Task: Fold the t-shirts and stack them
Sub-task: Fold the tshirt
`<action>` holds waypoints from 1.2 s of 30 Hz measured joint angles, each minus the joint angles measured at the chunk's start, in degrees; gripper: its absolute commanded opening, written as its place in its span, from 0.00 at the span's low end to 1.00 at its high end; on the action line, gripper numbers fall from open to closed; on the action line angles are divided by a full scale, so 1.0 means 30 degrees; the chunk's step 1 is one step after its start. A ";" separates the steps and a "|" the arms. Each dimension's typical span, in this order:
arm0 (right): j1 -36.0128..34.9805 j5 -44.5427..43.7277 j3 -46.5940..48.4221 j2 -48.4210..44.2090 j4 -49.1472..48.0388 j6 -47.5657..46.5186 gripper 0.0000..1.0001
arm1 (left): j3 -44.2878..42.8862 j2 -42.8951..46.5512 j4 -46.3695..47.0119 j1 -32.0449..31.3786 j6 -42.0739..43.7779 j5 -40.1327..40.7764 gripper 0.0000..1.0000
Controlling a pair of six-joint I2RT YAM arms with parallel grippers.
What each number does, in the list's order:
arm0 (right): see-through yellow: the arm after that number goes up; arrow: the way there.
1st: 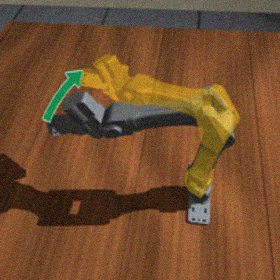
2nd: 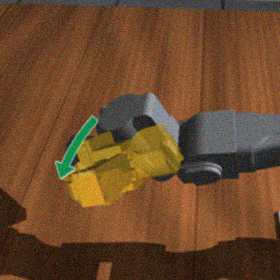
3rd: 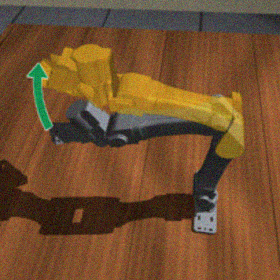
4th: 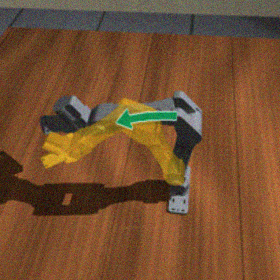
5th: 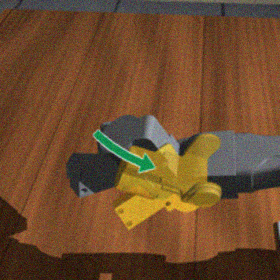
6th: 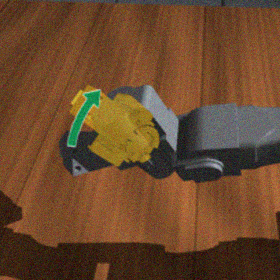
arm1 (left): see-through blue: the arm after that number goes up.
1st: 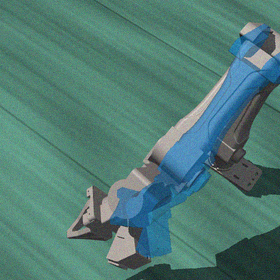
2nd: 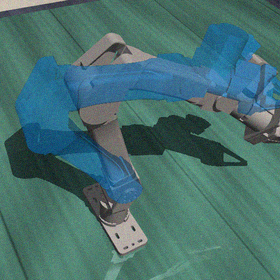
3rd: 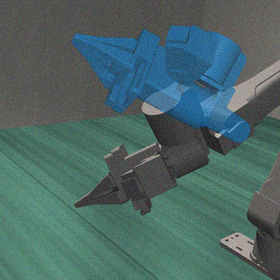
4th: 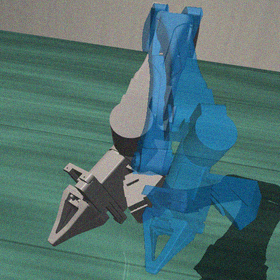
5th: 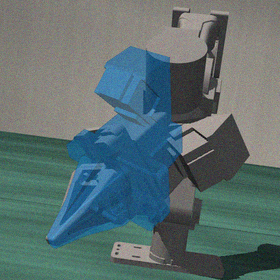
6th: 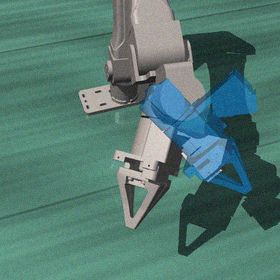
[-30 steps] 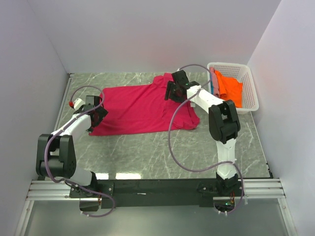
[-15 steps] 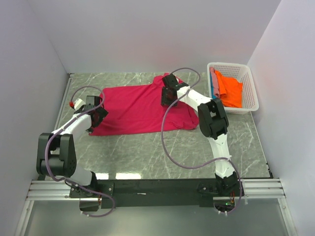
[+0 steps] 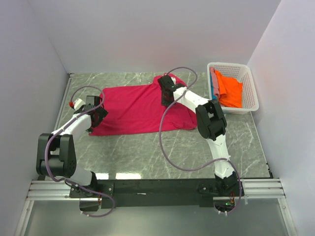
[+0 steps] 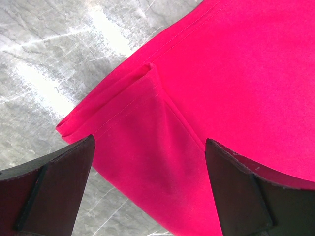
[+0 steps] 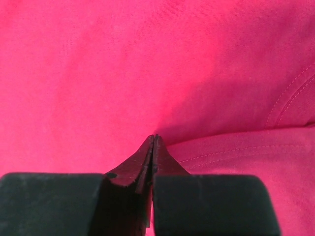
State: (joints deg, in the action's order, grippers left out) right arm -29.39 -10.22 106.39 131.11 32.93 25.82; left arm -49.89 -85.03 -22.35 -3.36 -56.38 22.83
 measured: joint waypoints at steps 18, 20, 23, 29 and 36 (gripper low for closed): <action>-0.1872 -0.1792 0.2098 -0.0153 0.0204 -0.0721 0.00 | 0.0000 0.0087 -0.0073 0.0000 0.0000 0.0044 0.99; -0.1916 -0.1763 0.2331 -0.0131 0.0007 -0.0860 0.00 | 0.0000 0.0087 -0.0080 0.0000 0.0000 0.0058 0.99; -0.1967 -0.1698 0.2710 0.0175 -0.0226 -0.0940 0.19 | 0.0000 0.0087 -0.0102 0.0000 0.0000 0.0066 0.99; -0.1967 -0.1093 0.3126 0.0736 -0.0182 -0.1173 0.58 | 0.0000 0.0087 -0.0233 0.0000 0.0015 0.0066 0.99; -0.1319 0.0335 0.0663 -0.1144 -0.0750 -0.0991 0.56 | 0.0000 0.0058 -0.0233 0.0000 0.0066 0.0087 0.99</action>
State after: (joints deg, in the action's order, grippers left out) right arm -33.34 -9.21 108.38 127.68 30.68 22.85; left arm -49.89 -84.86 -23.05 -3.36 -56.18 23.09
